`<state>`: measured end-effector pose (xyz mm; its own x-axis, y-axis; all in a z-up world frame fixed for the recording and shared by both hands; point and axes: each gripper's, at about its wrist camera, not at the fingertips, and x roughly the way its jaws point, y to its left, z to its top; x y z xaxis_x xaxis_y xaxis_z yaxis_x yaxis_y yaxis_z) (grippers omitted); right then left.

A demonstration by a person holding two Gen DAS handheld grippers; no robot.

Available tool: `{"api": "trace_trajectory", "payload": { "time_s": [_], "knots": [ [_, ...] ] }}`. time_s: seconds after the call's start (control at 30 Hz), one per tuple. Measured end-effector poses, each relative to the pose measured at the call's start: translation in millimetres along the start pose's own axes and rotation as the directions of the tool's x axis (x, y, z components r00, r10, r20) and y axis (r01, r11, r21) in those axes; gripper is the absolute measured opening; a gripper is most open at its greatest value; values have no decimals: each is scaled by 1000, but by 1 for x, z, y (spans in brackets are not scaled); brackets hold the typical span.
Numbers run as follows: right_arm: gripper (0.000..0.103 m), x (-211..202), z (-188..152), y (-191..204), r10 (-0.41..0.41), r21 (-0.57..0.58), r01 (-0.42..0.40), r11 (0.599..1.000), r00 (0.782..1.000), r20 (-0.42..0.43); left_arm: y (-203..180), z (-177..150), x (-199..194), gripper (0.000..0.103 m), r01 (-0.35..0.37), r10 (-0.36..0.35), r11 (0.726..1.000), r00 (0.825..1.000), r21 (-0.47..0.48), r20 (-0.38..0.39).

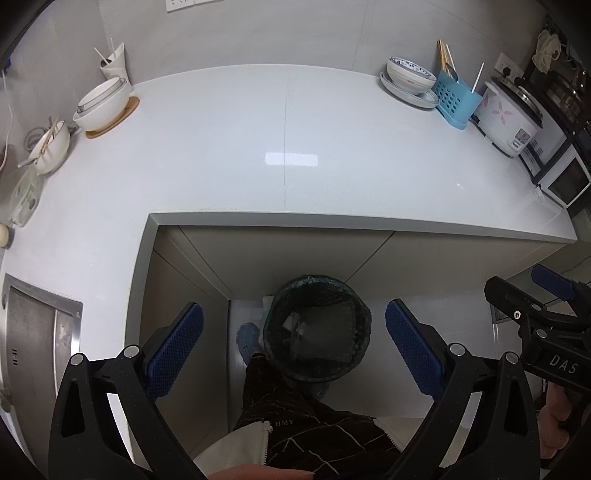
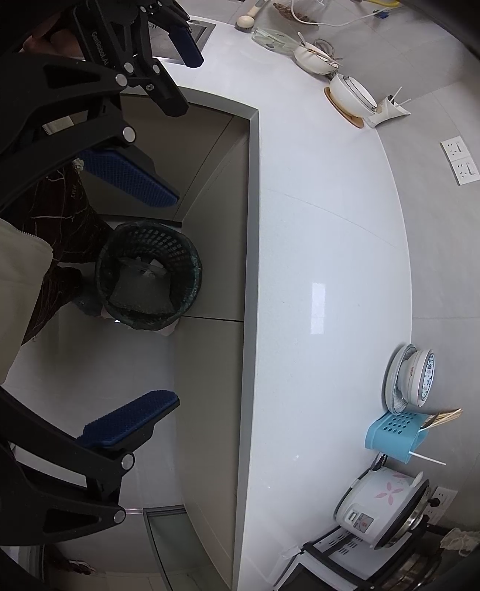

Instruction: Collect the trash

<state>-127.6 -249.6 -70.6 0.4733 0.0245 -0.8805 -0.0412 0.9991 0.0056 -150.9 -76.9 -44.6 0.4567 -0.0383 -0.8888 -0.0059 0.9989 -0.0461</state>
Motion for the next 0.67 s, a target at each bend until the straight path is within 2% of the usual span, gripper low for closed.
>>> {"api": "trace_trajectory", "payload": {
  "time_s": [0.67],
  "knots": [
    [95, 1, 3, -1, -3, 2, 3, 1000, 1000, -1, 4, 0, 3, 97, 4, -4, 1000, 1000, -21, -10]
  ]
}}
